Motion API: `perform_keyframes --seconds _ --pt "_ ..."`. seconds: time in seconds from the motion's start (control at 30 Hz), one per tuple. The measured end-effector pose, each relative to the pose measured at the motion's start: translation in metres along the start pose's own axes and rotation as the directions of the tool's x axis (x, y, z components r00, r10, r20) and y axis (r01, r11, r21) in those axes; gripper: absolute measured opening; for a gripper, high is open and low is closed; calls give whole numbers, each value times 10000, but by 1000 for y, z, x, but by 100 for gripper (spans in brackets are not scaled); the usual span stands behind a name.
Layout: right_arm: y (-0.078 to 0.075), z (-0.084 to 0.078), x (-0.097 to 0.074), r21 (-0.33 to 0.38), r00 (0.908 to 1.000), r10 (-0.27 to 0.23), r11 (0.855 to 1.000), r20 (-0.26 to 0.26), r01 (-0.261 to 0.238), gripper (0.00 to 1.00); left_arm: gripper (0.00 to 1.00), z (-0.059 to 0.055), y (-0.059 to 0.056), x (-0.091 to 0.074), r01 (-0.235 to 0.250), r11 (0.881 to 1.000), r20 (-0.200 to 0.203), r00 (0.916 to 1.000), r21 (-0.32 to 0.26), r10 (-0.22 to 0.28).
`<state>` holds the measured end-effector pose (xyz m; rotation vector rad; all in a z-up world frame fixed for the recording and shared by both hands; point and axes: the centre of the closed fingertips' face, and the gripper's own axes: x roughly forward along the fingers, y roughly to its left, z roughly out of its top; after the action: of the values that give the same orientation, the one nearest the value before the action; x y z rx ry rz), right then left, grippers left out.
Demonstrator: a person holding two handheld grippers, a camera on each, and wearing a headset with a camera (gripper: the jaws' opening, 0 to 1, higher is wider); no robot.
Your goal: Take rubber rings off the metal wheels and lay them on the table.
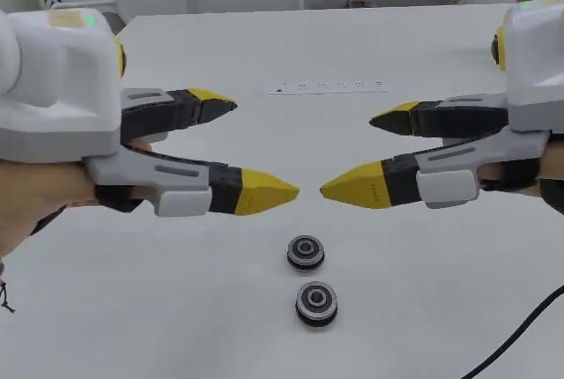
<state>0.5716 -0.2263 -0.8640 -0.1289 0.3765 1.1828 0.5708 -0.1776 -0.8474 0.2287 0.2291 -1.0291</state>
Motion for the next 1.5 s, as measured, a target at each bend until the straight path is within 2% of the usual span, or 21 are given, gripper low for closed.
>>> perform_keyframes --seconds 0.2,0.37,0.5,0.6,0.7,0.8,0.9,1.03,1.17,1.27,1.37,1.5 --pt "1 -18 7 391 9994 360 9986 4 -360 77 77 -12 -7 18 291 9996 -30 9996 33 -290" --pt "2 -29 11 435 9984 556 9975 -78 -552 76 75 -23 -12 27 410 9990 -137 9991 170 -408" --pt "4 -40 15 636 9975 697 9956 -147 -686 74 70 -32 -13 28 453 9983 82 9990 -373 -450" --pt "10 -52 18 908 9946 954 9917 -414 -914 73 67 -44 -10 26 270 9988 -180 9995 -415 -278" --pt "15 -63 21 1074 9915 1084 9891 -718 -1004 74 67 -52 -9 24 273 9979 -326 9990 -588 -293" --pt "19 -74 23 1331 9871 1246 9849 -1009 -1107 72 63 -58 -9 23 206 9982 -504 9985 -558 -234" --pt "24 -81 25 1493 9831 1402 9812 -1181 -1220 69 61 -62 -12 25 347 9973 -560 9977 -653 -384" --pt "25 -88 28 1451 9816 1323 9830 -1374 -1121 64 58 -71 -20 31 575 9976 -911 9940 -395 -609" --pt "30 -100 31 1329 9724 1466 9834 -1815 -1234 60 57 -81 -32 36 1030 9943 -1302 9858 -289 -1059" --pt "34 -109 33 1164 9614 1639 9832 -2210 -1409 58 56 -83 -39 38 1231 9923 -1408 9822 -162 -1241" --pt "40 -122 35 1043 9440 1877 9808 -2713 -1650 55 53 -86 -42 40 1329 9910 -1493 9797 -142 -1335" --pt "43 -132 37 687 9312 1890 9819 -3117 -1763 52 47 -92 -46 41 1486 9887 -1581 9760 -188 -1497"
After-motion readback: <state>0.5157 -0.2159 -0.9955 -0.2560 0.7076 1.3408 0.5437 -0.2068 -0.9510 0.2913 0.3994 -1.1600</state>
